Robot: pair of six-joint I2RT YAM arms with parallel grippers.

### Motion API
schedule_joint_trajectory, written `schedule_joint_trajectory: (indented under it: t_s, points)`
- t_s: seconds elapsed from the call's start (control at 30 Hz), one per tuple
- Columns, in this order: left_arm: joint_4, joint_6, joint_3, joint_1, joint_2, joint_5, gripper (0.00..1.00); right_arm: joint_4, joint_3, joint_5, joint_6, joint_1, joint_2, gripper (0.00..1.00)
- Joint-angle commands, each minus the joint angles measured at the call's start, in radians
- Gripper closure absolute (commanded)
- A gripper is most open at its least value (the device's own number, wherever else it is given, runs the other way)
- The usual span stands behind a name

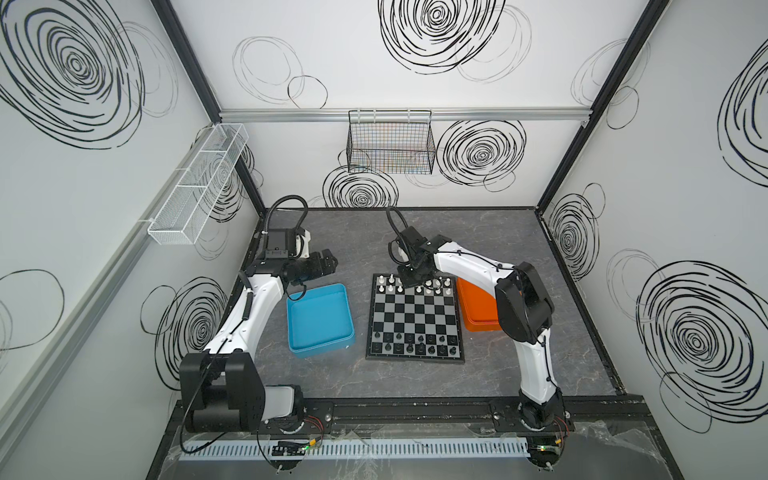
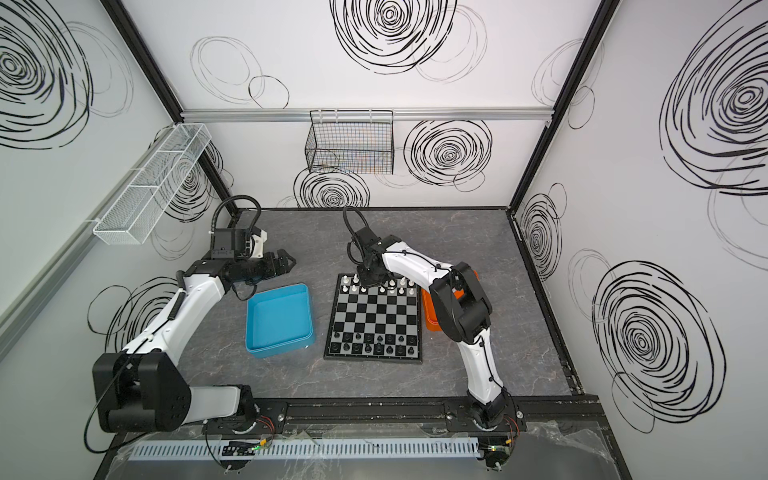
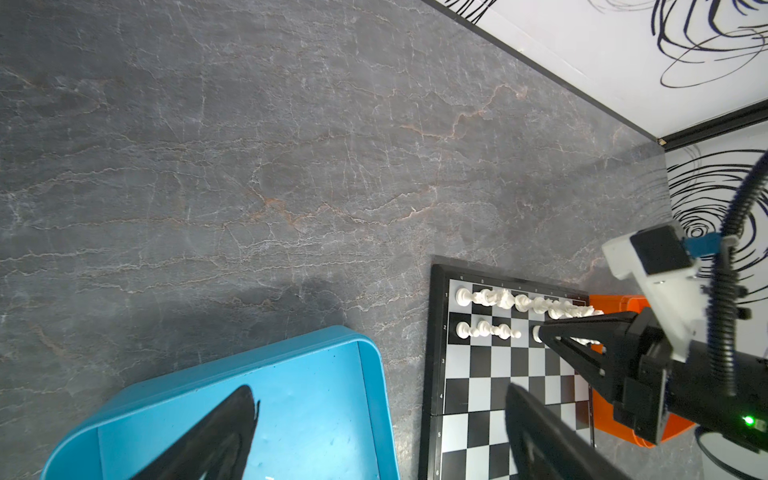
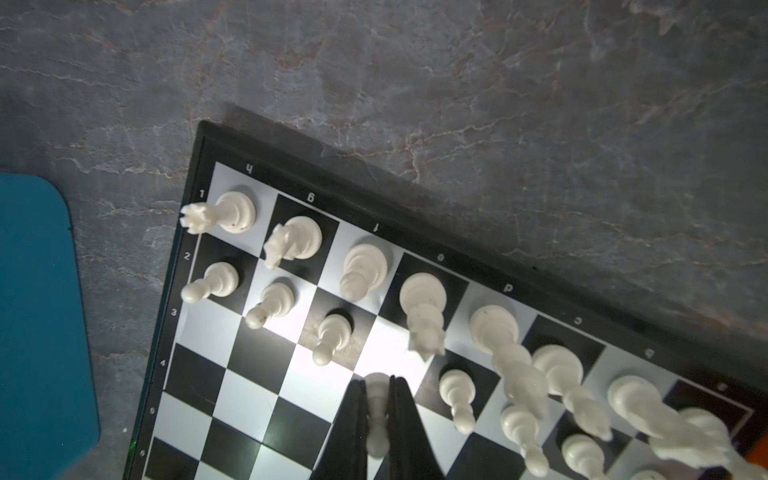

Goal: Set up the chess pieces on the board
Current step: 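Lower the white pawn onto the white pawn row and open the right gripper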

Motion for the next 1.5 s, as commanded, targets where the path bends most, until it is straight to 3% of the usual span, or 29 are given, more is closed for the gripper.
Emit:
schedule_joint_trajectory:
  t_s: [0.0,0.7,1.47]
  points:
    - [0.032,-0.003,-0.012,0.011,0.009,0.015,0.04,-0.005,-0.013,0.011,0.003,0.007,0.024,0.89]
    - [0.036,-0.003,-0.015,0.010,0.017,0.027,0.04,-0.014,-0.020,0.035,-0.001,0.007,0.044,0.88]
    - [0.042,-0.006,-0.017,0.011,0.030,0.038,0.04,-0.021,-0.005,0.027,-0.006,0.009,0.047,0.78]
